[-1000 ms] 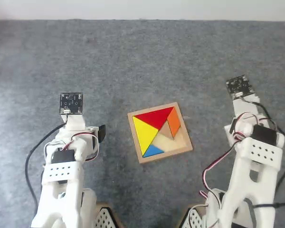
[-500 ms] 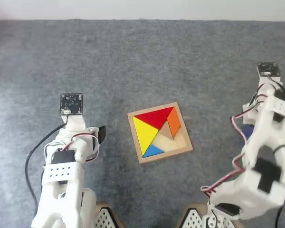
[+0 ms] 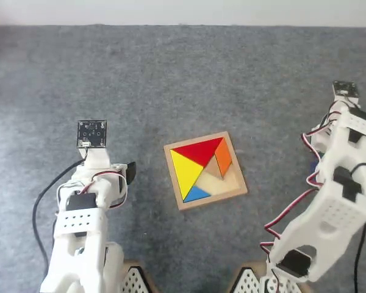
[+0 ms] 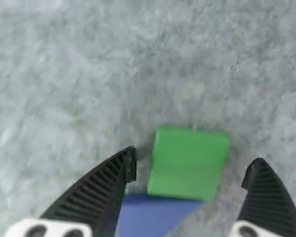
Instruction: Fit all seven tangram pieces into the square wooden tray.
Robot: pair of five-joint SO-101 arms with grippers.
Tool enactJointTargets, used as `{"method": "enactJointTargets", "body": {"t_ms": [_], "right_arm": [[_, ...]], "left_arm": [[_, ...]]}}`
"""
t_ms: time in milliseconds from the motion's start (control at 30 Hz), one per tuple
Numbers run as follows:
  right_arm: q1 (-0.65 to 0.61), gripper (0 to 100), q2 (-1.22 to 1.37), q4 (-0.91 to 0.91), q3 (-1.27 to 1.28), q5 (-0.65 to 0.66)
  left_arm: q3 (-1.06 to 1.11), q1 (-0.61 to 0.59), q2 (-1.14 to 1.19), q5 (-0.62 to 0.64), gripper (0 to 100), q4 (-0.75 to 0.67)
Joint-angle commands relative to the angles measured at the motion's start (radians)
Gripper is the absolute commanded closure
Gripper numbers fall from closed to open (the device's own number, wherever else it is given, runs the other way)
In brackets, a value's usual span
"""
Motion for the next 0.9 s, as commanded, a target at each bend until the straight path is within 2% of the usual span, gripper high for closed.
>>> {"method": "enactJointTargets", "body": {"t_ms": [0,167,200,433,567,700,867], "right_arm": [[0.016,70.8,0.053,-0.001,-0.124,-0.044],[0.012,95.6,0.085,0.065,-0.176,-0.043],[0.012,97.4,0.079,0.07,-0.178,-0.041],[0.015,96.6,-0.005,0.11,-0.176,-0.048],[-0.015,96.6,-0.157,0.157,-0.178,-0.043],[-0.147,96.5,-0.331,0.269,-0.178,0.026],[-0.447,96.5,-0.427,0.472,-0.176,0.098]], "left_arm": [[-0.004,0.0,-0.011,-0.011,73,-0.023],[-0.004,0.002,-0.011,-0.011,73,-0.023],[-0.004,0.002,-0.011,-0.011,73,-0.023],[-0.004,0.002,-0.011,-0.011,73,-0.023],[-0.004,0.002,-0.009,-0.011,73,-0.023],[-0.004,0.003,-0.009,-0.011,73,-0.023],[-0.004,0.003,-0.009,-0.011,73,-0.023]]}}
